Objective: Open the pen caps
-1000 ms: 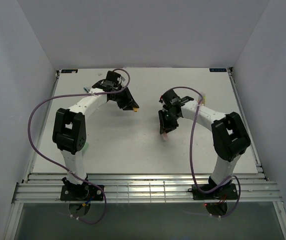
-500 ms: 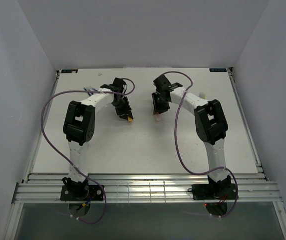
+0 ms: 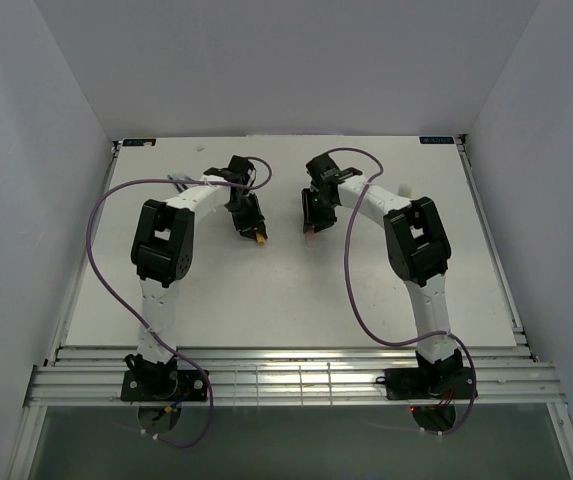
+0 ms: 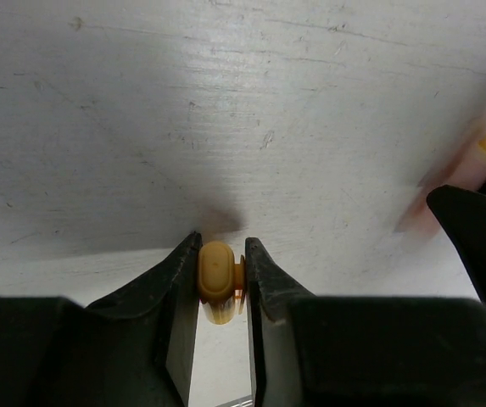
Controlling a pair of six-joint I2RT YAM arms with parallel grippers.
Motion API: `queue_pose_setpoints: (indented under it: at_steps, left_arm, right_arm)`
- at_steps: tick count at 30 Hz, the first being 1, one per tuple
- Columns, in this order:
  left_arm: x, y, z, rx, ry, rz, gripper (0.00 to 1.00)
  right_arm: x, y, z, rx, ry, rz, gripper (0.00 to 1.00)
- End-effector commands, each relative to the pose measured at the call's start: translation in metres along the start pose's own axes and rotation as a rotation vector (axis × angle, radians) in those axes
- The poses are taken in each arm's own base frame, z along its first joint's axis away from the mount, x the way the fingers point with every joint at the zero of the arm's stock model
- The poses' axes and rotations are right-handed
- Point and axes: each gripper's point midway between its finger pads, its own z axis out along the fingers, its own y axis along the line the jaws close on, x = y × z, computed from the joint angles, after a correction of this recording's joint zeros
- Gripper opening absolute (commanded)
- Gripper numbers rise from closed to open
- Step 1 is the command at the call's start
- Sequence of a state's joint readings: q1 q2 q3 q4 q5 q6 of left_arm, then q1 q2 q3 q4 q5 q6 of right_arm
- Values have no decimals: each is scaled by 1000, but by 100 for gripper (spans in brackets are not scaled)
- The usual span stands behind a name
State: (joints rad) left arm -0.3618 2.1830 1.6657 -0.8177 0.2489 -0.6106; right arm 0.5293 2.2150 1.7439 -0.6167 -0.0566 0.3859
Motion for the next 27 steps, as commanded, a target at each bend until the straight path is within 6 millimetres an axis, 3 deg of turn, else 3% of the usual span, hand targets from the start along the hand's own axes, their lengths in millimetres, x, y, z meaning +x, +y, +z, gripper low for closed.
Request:
queue_pose_setpoints:
  at_steps: [1,8,10,11,15,17,18,20,21,22,24,25,27]
  left_arm:
    - [-7,2,-4,-28,-31,2,36]
    - [-10,9,-13,-66,-55,-4,49]
    - [-14,7,-20,-67,-75,10,55]
    - [-14,10,-24,-83,-82,14,57]
    - [-18,13,-48,-118,-142,21,61]
    - [-20,12,-67,-125,-187,23,63]
    - [-23,15,-74,-140,-210,27,63]
    - [-27,15,-92,-151,-263,38,64]
    - [-28,13,-97,-145,-276,46,64]
    - [-27,11,-101,-132,-279,52,64]
    - [-28,5,-111,-94,-310,84,64]
    - [-22,-6,-112,-32,-290,100,64]
    - [-23,-19,-121,30,-305,130,63]
  right_arm:
    - [-1,1,-4,-14,-10,15,42]
    - [-9,6,-12,-23,-31,3,59]
    - [-19,9,-25,-26,-66,-5,64]
    - [-25,11,-33,-27,-85,-9,71]
    - [-43,8,-89,-20,-176,21,81]
    - [-45,-10,-108,-13,-190,98,82]
    - [-36,-17,-122,-22,-190,125,82]
    - [-29,-52,-137,3,-191,227,81]
    - [-23,-60,-155,-7,-212,248,79]
    - [-2,-90,-151,33,-177,309,79]
    - [15,-117,-168,84,-205,319,78]
    - [36,-141,-164,126,-175,353,77]
    - [49,-171,-175,189,-188,377,76]
